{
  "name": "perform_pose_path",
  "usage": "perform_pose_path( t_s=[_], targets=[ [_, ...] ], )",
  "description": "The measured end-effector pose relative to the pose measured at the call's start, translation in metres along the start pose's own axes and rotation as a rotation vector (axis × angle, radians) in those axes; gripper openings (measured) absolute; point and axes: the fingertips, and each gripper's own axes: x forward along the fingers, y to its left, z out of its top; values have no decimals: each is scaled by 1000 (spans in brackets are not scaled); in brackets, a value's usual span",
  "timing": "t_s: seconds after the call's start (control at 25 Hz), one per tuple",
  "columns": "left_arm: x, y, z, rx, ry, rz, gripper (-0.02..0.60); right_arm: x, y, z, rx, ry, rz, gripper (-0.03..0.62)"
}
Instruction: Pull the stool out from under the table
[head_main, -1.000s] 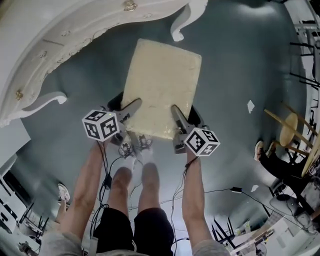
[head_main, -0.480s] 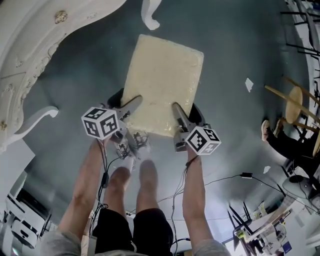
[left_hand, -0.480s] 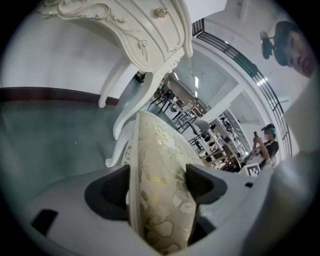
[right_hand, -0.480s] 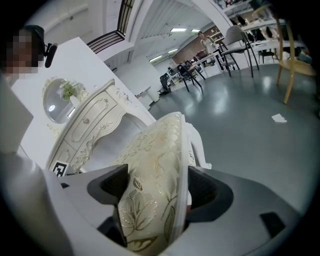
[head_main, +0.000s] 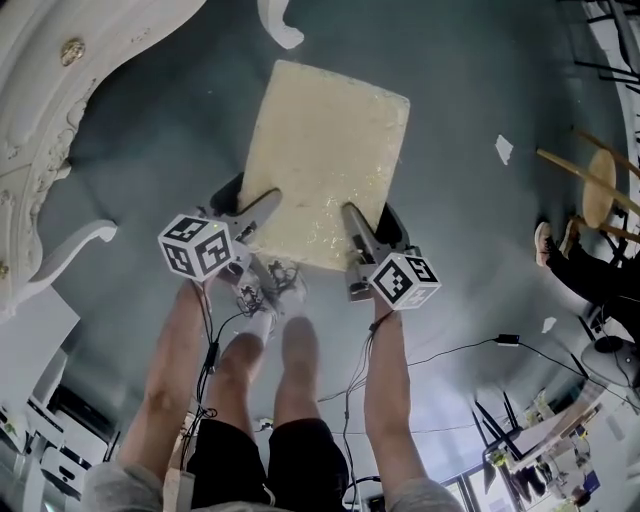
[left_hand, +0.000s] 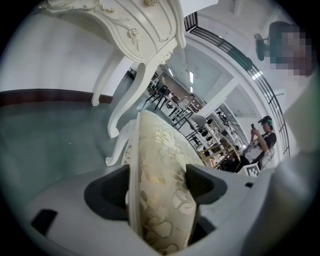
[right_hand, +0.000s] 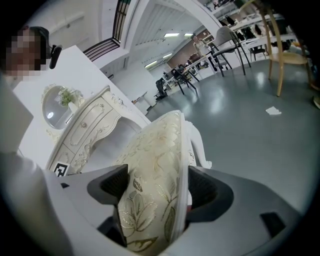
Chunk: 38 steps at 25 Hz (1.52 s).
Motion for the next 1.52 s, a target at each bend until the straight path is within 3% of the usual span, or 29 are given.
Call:
perform_pose_path(
  t_s=[0.6, 0.92, 1.04, 1.16, 1.28, 1.52],
  targets=[
    [-11, 11, -46, -4, 23, -10, 354, -10, -5, -47, 0, 25, 25, 382],
    [-11, 11, -49, 3, 19, 11, 354, -10, -6, -49, 10, 61, 9, 383],
    [-14, 11, -47, 40, 32, 38, 354, -11, -6, -49, 1, 90, -2, 383],
    [-17, 8, -41, 111, 46, 78, 354, -14, -6, -44, -67, 104, -50, 382],
    [-20, 3, -26, 118, 21, 103, 353, -19, 0, -28, -150, 96, -104, 382],
    [-49, -26, 29, 133, -71, 116, 344, -28, 51, 24, -289, 59, -81, 382]
  ],
)
